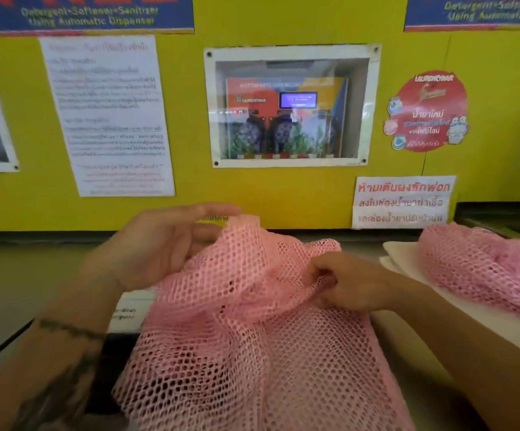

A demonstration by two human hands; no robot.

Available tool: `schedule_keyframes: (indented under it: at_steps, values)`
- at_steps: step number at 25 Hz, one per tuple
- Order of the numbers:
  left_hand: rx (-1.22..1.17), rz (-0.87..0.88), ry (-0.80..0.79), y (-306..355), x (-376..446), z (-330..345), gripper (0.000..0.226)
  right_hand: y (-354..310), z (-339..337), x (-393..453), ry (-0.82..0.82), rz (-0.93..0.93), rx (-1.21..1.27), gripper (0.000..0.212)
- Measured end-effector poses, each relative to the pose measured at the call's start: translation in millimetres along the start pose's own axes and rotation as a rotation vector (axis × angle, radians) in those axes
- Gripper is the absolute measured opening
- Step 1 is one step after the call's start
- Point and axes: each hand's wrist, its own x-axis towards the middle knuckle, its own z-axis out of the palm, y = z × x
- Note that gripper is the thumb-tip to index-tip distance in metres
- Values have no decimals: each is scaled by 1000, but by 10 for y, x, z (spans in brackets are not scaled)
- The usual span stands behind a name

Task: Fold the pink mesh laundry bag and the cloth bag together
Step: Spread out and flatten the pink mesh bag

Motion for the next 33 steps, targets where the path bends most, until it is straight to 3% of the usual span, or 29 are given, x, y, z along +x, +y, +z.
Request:
schedule_keyframes:
  at_steps: [1,3,5,7,9,10,12,15,17,22,25,28,29,30,32,33]
  values:
    - [30,-27,-19,-3,26,-39,35,28,0,9,-7,8,9,29]
    - [467,-10,238,-131,172,-112,23,84,-29,28,38,27,14,29]
    - [876,-151,400,-360,329,-110,27,121,-50,57,188,29,56,30]
    - [969,-373,344,-610,500,-236,40,94,-38,54,280,24,83,35]
    - [1074,-401,132,-880,508,-305,41,39,-2,40,173,31,75,56]
    - [1027,-380,96,-911,464,-226,39,13,24,30,70,53,82,69]
    - [893,-170,117,-871,426,-23,36,6,87,55,-52,61,87,87]
    - [698,51,114,-558,475,299,28,53,198,148,-19,1,42,94]
    - [655,217,165,-488,475,228,43,67,205,182,6,-44,25,86]
    - [933,574,504,-364,388,-168,58,277,-95,85,160,95,-129,44]
    - [1058,625,661,-300,297,-480,58,386,-242,33,250,226,-188,28]
    - [974,559,873,-256,219,-499,51,333,-226,53,314,277,-167,55]
    - [926,476,861,-289,234,-469,44,257,-199,41,334,217,-145,56]
    - [877,391,748,-329,242,-424,35,149,-178,1,363,135,-109,50]
    - [795,200,349,-469,266,-293,26,-100,-145,-147,375,-22,16,25]
    - [811,115,191,-543,258,-210,37,-249,-132,-246,269,-62,72,24]
